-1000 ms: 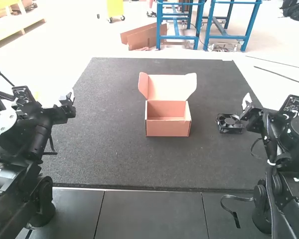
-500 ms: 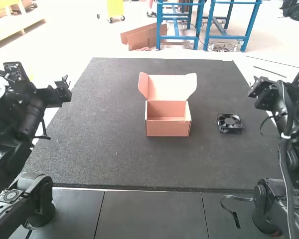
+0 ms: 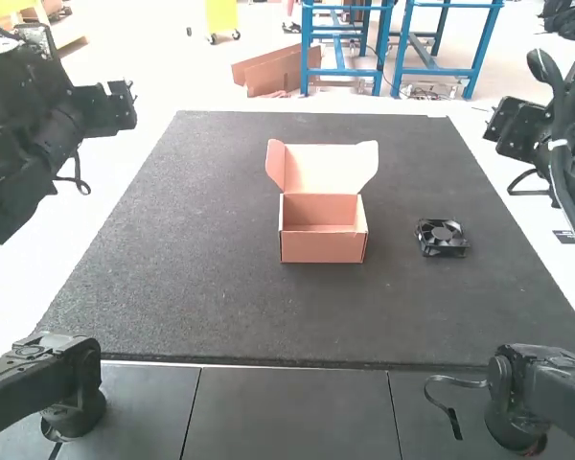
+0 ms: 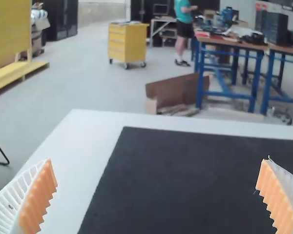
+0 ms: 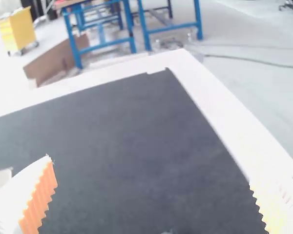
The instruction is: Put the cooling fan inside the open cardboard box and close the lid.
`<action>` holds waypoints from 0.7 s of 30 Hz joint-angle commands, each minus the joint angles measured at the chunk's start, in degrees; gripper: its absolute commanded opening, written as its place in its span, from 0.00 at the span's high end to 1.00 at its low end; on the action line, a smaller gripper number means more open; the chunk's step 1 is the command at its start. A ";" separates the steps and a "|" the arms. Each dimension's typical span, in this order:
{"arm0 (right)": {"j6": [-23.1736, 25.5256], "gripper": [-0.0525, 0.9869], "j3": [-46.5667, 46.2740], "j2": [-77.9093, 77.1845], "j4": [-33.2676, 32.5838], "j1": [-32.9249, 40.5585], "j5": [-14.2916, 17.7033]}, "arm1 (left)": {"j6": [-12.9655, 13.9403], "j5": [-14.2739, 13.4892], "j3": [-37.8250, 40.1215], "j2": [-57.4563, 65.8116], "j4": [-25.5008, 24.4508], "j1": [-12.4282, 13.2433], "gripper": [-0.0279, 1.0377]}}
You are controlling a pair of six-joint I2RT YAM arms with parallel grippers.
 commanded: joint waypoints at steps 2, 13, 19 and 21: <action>3.43 0.07 11.73 10.00 -9.12 -1.61 5.02 | 0.12 1.13 7.45 6.59 -8.74 2.54 0.06; -4.13 0.07 26.67 24.95 -26.88 -3.98 -13.79 | 0.83 7.55 18.88 16.70 -23.16 4.47 0.06; -9.23 0.07 30.89 33.21 -37.42 -4.77 -12.03 | 0.91 6.76 19.94 21.62 -27.02 3.77 0.06; -11.34 0.07 31.42 34.61 -38.65 -5.04 -11.51 | 1.00 6.76 20.37 22.33 -25.97 3.77 0.06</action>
